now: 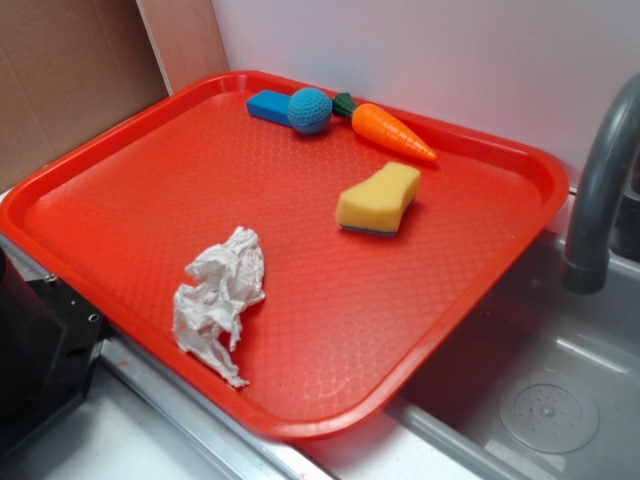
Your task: Grab the green sponge.
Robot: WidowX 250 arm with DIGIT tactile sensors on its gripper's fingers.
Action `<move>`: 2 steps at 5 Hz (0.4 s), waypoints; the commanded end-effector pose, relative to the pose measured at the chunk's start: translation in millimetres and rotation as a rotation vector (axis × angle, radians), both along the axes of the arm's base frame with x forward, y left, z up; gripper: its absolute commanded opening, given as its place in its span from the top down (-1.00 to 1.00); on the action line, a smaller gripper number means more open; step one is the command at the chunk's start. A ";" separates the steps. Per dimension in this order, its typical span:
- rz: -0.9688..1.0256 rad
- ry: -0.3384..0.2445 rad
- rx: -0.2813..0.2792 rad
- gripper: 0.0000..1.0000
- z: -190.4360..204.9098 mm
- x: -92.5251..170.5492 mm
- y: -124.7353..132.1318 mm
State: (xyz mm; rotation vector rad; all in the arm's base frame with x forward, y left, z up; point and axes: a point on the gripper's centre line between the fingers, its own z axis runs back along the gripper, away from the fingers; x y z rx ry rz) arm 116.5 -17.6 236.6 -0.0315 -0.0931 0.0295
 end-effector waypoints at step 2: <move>-0.016 0.018 -0.088 -1.00 -35.9 41.7 -22.6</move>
